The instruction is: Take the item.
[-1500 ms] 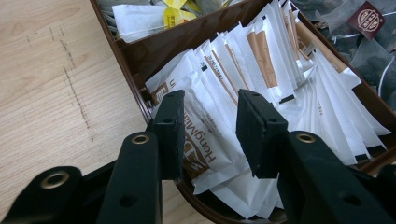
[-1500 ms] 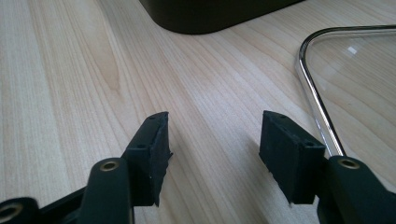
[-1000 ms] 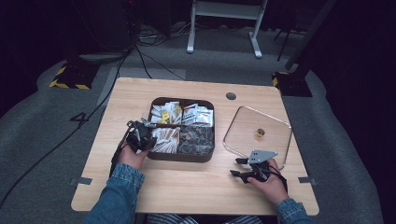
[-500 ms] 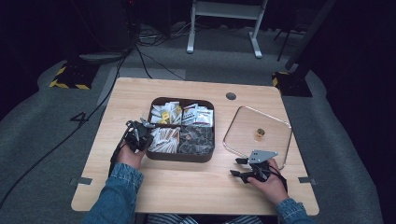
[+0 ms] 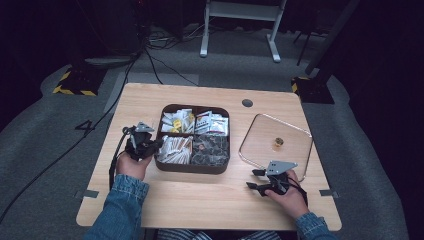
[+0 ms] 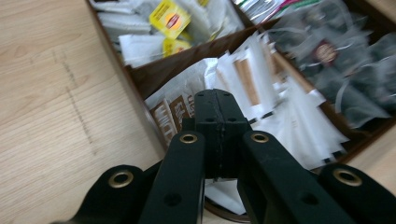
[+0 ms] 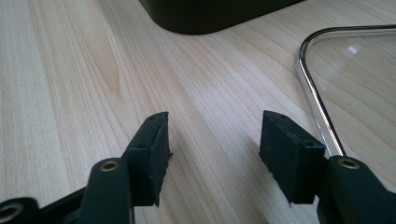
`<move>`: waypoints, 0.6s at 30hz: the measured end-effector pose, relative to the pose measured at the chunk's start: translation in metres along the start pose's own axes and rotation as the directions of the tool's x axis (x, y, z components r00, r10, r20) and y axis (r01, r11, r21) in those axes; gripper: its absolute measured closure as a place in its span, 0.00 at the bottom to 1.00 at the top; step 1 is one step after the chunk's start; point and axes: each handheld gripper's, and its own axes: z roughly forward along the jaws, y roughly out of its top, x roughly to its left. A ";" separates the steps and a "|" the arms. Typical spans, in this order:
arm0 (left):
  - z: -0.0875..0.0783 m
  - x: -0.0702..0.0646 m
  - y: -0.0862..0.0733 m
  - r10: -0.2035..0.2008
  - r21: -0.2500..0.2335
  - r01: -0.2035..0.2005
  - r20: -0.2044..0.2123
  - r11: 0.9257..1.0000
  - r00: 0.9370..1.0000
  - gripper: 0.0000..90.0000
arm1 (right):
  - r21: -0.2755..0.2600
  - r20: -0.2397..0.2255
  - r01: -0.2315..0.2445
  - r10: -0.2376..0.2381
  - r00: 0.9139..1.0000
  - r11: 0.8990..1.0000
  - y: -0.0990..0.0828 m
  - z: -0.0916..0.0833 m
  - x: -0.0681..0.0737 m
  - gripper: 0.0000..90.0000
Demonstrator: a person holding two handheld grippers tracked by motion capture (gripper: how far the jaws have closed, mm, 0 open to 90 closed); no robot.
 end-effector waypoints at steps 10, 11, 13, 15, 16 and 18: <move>-0.018 -0.004 0.005 0.001 -0.107 0.013 0.126 0.994 0.992 0.99 | 0.000 -0.001 0.000 0.000 1.000 1.000 0.000 0.000 0.000 0.48; -0.019 -0.005 0.005 0.001 -0.119 0.015 0.138 0.993 0.990 1.00 | 0.000 -0.001 0.000 0.000 1.000 1.000 0.000 0.000 0.000 0.48; -0.021 -0.006 0.006 -0.003 -0.134 0.025 0.167 0.991 0.986 1.00 | -0.001 -0.001 -0.001 0.001 1.000 1.000 0.000 0.000 0.000 0.48; -0.023 -0.007 0.006 -0.001 -0.145 0.029 0.190 0.989 0.982 0.99 | 0.000 -0.001 0.000 0.000 1.000 1.000 0.000 0.000 0.000 0.48; -0.024 -0.007 0.006 0.005 -0.153 0.027 0.203 0.988 0.979 0.99 | 0.000 -0.001 0.000 0.000 1.000 1.000 0.000 0.000 0.000 0.48; -0.025 -0.009 0.006 0.014 -0.171 0.026 0.227 0.985 0.974 1.00 | 0.000 0.000 0.000 0.000 1.000 1.000 0.000 0.000 0.000 0.48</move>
